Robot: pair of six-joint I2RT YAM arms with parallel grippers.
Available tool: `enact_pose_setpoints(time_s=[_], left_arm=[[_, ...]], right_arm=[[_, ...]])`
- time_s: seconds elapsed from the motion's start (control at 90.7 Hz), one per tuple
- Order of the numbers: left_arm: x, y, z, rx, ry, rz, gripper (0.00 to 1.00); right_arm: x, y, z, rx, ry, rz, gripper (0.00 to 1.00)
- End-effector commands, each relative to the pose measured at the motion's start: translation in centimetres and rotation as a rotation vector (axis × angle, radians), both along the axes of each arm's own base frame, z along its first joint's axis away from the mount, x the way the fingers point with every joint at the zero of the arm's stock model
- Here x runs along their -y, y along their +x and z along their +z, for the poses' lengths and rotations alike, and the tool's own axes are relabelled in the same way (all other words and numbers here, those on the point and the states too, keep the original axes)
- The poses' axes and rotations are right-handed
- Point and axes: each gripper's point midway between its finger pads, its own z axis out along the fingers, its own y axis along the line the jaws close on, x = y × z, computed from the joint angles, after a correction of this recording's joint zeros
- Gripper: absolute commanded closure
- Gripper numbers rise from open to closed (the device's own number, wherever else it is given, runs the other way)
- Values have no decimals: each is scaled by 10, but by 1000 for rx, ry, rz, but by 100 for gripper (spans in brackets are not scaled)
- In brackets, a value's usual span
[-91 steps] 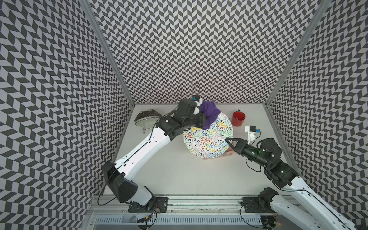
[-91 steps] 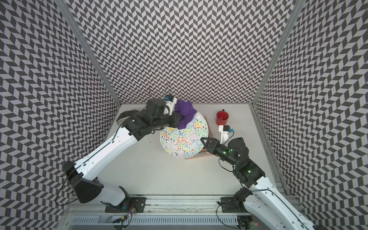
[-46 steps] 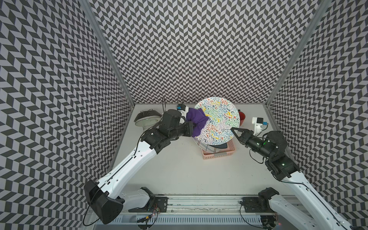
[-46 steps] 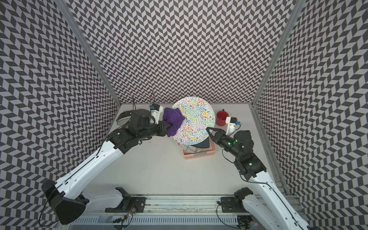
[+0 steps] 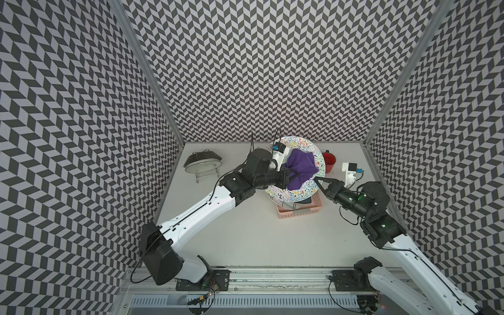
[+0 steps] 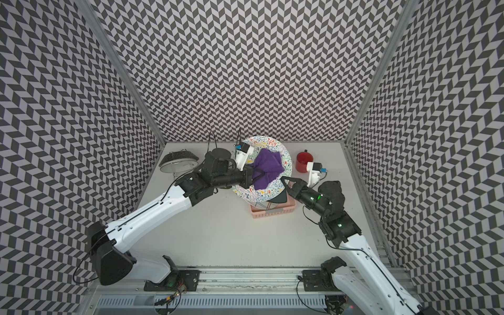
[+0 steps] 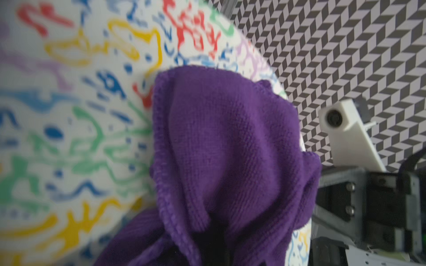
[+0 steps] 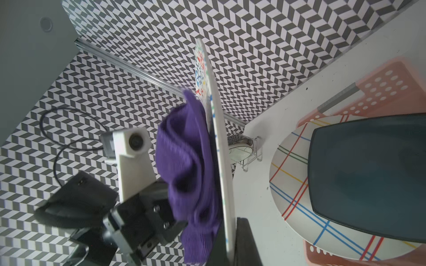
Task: Wipe the wet plate dry
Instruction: Wipe the plate with towel.
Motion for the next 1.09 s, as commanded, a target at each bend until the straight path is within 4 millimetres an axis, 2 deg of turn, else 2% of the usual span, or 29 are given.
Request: enact_pose_setpoints(time_s=[0.0,0.055,0.11,0.187,0.287,0.342,0.452,0.529,0.651,0.739,0.816,0.882,0.948,1.026,1.081], left_arm=[[-65,20,-36,-66,77,175,100],[-84,24,-33,-84,69,208,100],[-86,19,-20,-57,67,176,100],[-68,7,6,-27,12,48,100],[-37,-2,35,-15,-40,-90,100],[-22,-2,41,-7,-10,-121,100],[-10,-2,27,-13,100,-109,100],[-16,-5,24,-19,113,-67,100],[-46,-7,32,-3,87,68,100],[-67,0,31,0,89,144,100],[-66,8,34,-15,72,161,100],[-56,15,57,-14,17,155,100],[-58,23,104,21,-84,185,100],[-88,32,164,60,-249,248,100],[-126,34,198,57,-383,288,100]], right_arm=[[21,-32,116,392,181,-55,100],[20,-40,120,393,184,-28,100],[10,-47,117,364,158,41,100],[-9,-56,106,309,105,152,100],[-27,-67,97,264,31,237,100],[-29,-68,100,250,16,242,100],[-23,-67,112,258,38,204,100],[-10,-59,114,251,74,108,100],[11,-50,120,245,143,-27,100],[1,-47,115,232,133,16,100],[-13,-47,108,206,122,88,100],[-16,-44,103,168,122,99,100],[-9,-37,108,146,142,40,100],[5,-28,120,132,168,-47,100],[15,-21,127,113,195,-105,100]])
